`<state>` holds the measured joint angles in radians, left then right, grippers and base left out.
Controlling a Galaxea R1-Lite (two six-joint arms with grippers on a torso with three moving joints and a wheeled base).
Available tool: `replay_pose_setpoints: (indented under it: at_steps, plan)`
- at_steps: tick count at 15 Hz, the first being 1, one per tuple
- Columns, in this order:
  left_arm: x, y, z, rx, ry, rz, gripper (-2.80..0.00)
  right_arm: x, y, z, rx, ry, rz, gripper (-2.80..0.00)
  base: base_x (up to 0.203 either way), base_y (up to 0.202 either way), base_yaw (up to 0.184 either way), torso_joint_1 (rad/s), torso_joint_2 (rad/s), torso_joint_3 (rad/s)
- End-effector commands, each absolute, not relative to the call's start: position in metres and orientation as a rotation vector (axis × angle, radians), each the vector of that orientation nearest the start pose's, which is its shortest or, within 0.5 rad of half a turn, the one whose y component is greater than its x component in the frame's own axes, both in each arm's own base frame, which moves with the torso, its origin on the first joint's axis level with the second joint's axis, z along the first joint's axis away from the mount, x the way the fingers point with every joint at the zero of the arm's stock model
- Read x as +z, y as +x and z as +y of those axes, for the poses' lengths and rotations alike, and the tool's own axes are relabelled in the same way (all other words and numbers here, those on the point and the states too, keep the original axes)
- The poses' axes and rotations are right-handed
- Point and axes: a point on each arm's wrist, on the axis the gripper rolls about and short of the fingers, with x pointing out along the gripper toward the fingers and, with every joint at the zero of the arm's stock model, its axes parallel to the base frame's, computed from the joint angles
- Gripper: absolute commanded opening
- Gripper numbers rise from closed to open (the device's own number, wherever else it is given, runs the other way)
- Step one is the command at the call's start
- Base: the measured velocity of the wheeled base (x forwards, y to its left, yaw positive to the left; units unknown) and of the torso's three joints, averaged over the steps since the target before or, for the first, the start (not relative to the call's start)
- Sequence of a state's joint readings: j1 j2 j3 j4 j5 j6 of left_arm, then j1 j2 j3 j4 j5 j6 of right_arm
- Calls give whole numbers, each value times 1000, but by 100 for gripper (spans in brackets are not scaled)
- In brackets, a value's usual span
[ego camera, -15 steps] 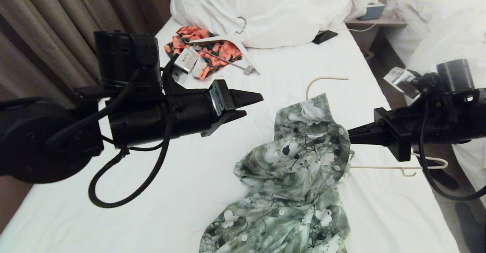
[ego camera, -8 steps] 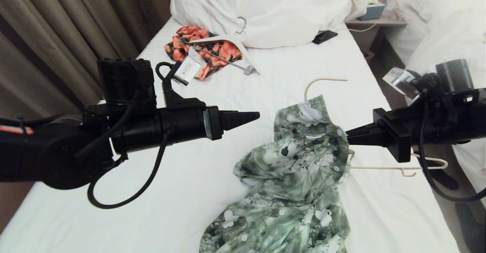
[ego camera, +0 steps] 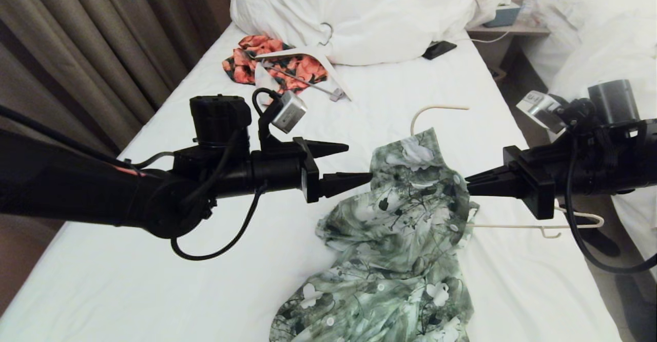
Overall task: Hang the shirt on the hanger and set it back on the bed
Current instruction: Hook the other side of the shirt onto the hanger
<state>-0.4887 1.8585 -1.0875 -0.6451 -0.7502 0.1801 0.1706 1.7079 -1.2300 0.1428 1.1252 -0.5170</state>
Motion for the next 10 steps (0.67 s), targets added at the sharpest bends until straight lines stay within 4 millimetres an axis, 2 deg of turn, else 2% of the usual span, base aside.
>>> replay_pose_setpoints:
  at_steps: [1,6,10]
  plan:
    - [193,321,-190,-1295,159,26,0,231,297,72,1362,-124,249,-280,0,0,0,0,0,0]
    - [197,306,-216,-1399,163,1,0,229,298,72,1362,-123,253,-280,0,0,0,0,0,0]
    - [198,303,-236,-1426,168,-20,0,230,297,73,1367,-124,250,-280,0,0,0,0,0,0]
